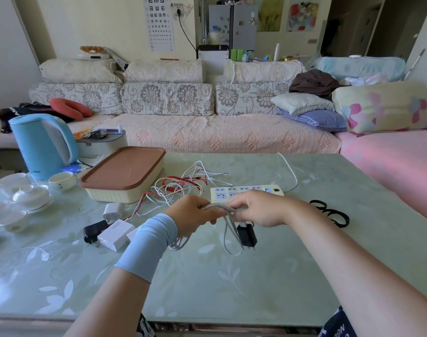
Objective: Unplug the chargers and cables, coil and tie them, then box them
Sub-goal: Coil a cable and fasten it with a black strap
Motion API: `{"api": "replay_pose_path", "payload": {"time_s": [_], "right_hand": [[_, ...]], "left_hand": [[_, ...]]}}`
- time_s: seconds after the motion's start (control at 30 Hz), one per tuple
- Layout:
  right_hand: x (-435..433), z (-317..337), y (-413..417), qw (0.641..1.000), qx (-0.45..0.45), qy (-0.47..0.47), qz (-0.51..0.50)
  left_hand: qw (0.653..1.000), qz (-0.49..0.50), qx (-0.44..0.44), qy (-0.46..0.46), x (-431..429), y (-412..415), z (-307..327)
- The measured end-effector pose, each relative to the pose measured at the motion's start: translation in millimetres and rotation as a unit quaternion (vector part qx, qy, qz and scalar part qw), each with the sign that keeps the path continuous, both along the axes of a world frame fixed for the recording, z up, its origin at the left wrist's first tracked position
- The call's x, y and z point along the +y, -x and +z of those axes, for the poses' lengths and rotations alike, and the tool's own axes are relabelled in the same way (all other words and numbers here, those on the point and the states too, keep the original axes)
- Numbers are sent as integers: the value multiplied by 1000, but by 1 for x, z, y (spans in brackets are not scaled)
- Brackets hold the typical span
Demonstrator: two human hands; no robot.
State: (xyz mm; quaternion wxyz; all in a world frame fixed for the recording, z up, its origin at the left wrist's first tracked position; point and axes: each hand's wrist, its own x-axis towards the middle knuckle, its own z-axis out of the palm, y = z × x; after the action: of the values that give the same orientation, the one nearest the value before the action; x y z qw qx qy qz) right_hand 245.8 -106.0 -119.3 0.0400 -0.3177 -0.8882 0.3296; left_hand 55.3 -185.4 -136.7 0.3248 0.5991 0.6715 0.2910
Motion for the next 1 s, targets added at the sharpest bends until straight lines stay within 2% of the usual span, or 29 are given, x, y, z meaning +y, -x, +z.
{"api": "replay_pose_path", "payload": {"time_s": [0.1,0.17,0.27,0.43,0.5,0.53,0.63,0.7,0.77,0.8,0.9,1.0], "right_hand": [[-3,4,5,998,17,-62,-28],[-5,7,8,995,22,-92,-43],[-4,8,9,994,40,-86,-59],[3,6,6,983,-44,-168,-53],[2,5,8,984,-35,-162,-67],[0,3,11,986,-14,-146,-75],[-15,-2,24,992,83,-29,-92],[-22,-6,32,981,149,73,-97],[-24,-8,40,963,204,149,-94],[-25,-8,43,961,211,156,-90],[-29,-9,47,977,177,90,-82],[-28,-12,48,975,189,83,-80]], "left_hand": [[999,15,32,-12,3,3,-2],[1000,11,22,3,3,7,0],[998,-18,13,50,0,16,1],[997,-9,68,22,-5,26,6],[1000,18,14,-17,-5,24,7],[997,41,-48,-38,-5,22,7],[955,105,-267,-81,-2,14,8],[928,120,-343,-87,-2,10,9],[906,122,-395,-92,-2,7,10],[897,125,-414,-96,-1,7,10],[884,141,-439,-81,0,3,11],[878,138,-456,-57,1,-1,10]]}}
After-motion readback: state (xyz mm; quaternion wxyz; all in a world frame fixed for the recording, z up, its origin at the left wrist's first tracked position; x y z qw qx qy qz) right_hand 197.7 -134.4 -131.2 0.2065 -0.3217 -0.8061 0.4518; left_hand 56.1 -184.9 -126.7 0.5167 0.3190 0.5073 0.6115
